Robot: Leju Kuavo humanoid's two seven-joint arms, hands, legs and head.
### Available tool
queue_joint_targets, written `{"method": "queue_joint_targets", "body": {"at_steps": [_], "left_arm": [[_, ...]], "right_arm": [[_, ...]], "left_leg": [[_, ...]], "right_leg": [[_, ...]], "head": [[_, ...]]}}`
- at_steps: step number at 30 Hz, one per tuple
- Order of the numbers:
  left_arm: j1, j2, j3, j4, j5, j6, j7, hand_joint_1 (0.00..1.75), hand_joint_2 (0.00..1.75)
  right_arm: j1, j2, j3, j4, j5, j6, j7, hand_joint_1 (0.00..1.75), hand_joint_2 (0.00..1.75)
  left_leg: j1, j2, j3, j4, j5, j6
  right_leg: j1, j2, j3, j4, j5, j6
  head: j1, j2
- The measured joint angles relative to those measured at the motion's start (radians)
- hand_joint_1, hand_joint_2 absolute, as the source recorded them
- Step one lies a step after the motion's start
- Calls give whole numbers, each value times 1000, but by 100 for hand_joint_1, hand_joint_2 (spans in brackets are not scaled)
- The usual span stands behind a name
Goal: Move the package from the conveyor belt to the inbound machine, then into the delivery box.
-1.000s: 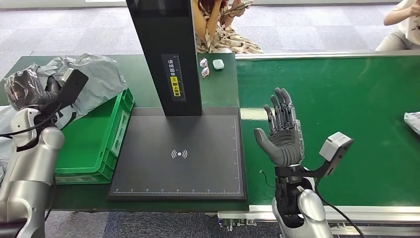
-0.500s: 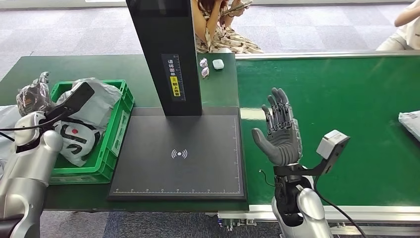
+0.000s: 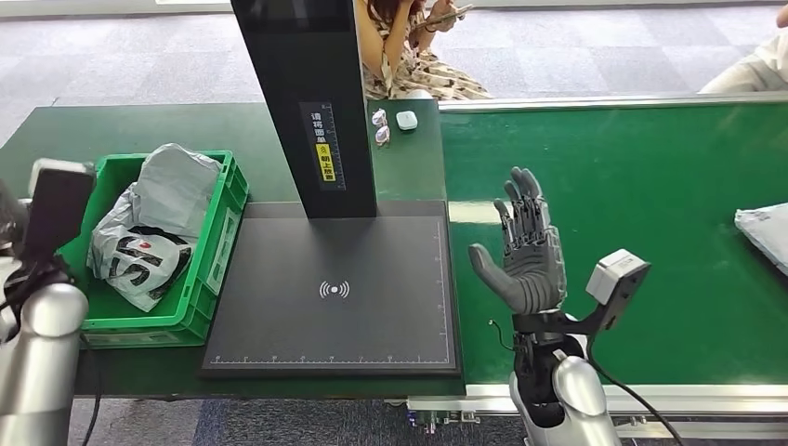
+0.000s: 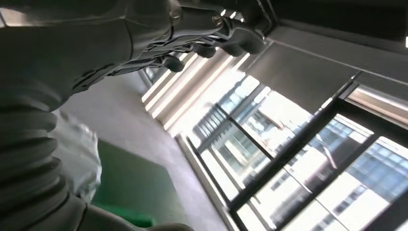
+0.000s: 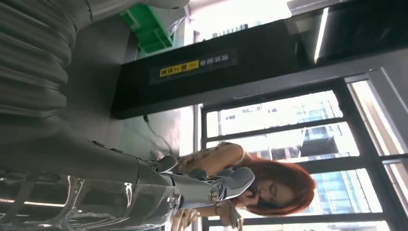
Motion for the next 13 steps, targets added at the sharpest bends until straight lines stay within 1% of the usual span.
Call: {"method": "queue_joint_targets", "body": {"at_steps": [2,5,8,11,13], "left_arm": [[130,-42,-8,-129,93,-24,-64,0,175],[295,-107,-66,-260,190,-99,-107,0,175],[414,-173,-163,-317,301,-195,-126,0,175],[486,-236,-260,-320,429,-279,-137,0,175],[504,-264,-298,-311,492,-313,-133,0,175]], "right_arm": [[25,0,-12,-5,27,-10,-9,0,175],[73,0,-32,-15,65,-15,-11,0,175],[138,2,-46,-30,114,-30,-5,0,175],[206,9,-52,-47,172,-47,4,0,175],[237,12,-52,-50,208,-53,12,0,175]], "left_leg": [[0,-1,0,0,-1,1],[-1,-2,0,0,-3,3],[-1,-3,-1,0,-4,4],[-1,-4,-1,0,-4,5],[-1,-4,-2,0,-5,5]], "right_leg": [[0,-1,0,-1,-2,1],[0,-2,1,-2,-3,3],[0,-3,2,-2,-3,4],[-1,-5,2,-3,-3,4],[-1,-5,2,-3,-3,4]], "head": [[0,0],[0,0],[0,0],[0,0],[0,0]]}}
